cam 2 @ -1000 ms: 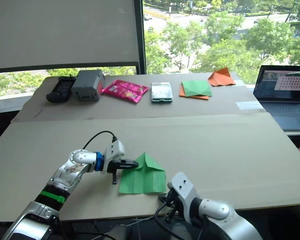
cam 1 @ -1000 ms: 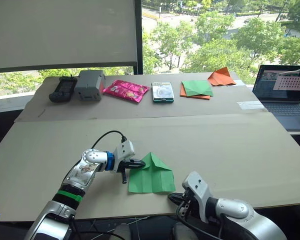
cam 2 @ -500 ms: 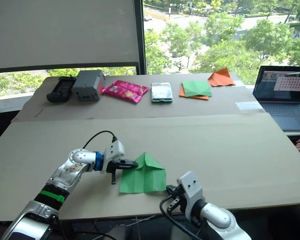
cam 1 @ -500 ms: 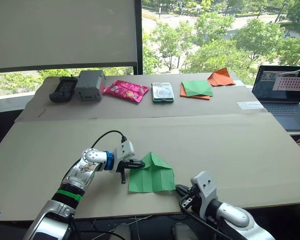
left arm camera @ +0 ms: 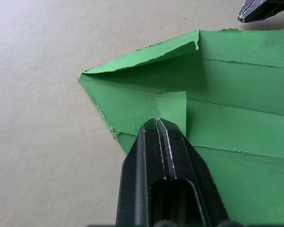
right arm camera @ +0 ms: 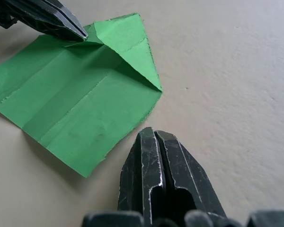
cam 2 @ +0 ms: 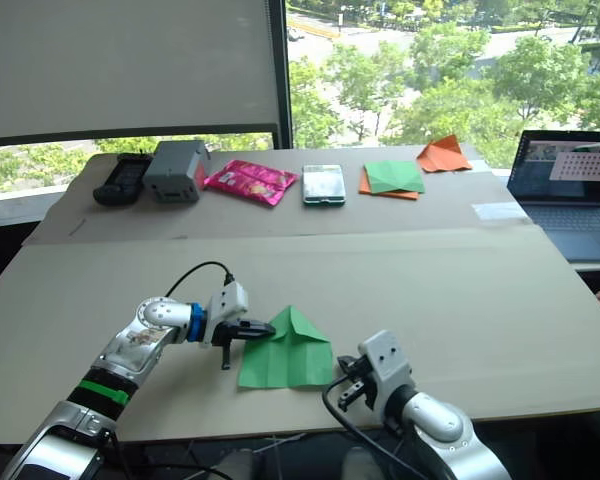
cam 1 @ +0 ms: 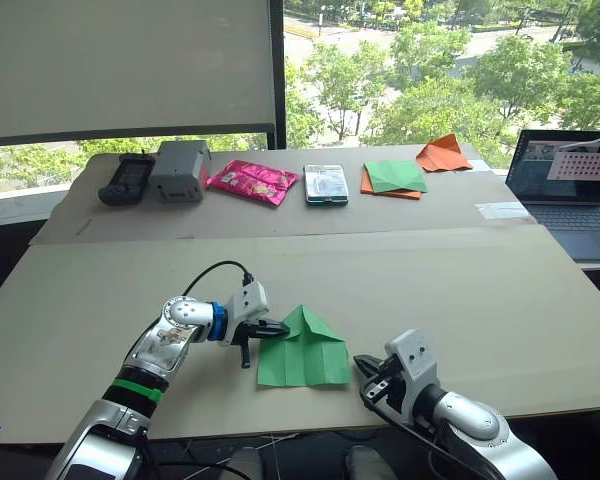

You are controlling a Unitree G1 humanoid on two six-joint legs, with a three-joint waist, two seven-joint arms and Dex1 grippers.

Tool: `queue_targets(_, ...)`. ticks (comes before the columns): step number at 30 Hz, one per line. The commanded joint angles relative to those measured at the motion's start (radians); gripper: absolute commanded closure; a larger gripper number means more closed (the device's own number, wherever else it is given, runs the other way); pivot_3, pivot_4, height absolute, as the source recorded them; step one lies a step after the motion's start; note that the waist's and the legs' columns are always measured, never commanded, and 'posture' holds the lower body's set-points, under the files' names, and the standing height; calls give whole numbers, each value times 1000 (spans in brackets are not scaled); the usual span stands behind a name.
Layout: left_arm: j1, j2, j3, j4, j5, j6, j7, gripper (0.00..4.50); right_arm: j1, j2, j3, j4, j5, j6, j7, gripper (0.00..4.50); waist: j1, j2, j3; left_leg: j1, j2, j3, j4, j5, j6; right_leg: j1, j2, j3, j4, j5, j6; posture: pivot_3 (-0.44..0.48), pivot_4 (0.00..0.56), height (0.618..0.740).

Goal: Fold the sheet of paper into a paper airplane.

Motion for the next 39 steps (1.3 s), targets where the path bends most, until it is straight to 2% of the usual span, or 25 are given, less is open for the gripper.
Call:
queue_targets(1, 16, 11, -26, 43, 47, 23, 9, 4478, 41, -66, -25, -151, 123, 49, 101, 4500, 1, 1, 0, 0, 0, 0, 0, 0, 0, 0, 0, 0, 0, 0, 0, 0, 150, 732)
queue_targets(5, 19, 12, -29, 40, 48, 24, 8, 4478, 63, -106, 12, -199, 196, 81, 148, 4500, -1, 0, 0, 0, 0, 0, 0, 0, 0, 0, 0, 0, 1, 0, 0, 0, 150, 732)
queue_targets(14, 35, 27, -22, 15, 43, 40, 16, 4478, 0, -76, 95, -27, 135, 33, 127, 4500, -1, -1, 0, 0, 0, 0, 1, 0, 0, 0, 0, 0, 0, 0, 0, 0, 150, 732)
queue_targets(22, 40, 44, -13, 2, 39, 52, 16, 4478, 22, -30, 92, 44, 121, -40, 112, 4500, -4, -1, -2, 1, 0, 0, 1, 0, 0, 0, 0, 0, 0, 0, 0, 0, 150, 732)
queue_targets(29, 35, 51, -11, -1, 37, 57, 15, 4478, 42, 54, 50, 113, 93, -211, 86, 4500, -6, -1, -3, 1, 0, 0, 1, 0, 0, 0, 0, 0, 0, 0, 0, 0, 150, 732)
queue_targets(39, 28, 54, -9, 5, 39, 54, 12, 4478, 23, 77, 34, 142, 93, -274, 95, 4500, -4, 1, -5, 1, 0, 0, 1, 0, 0, 0, 1, 0, 1, 0, 0, 0, 150, 732)
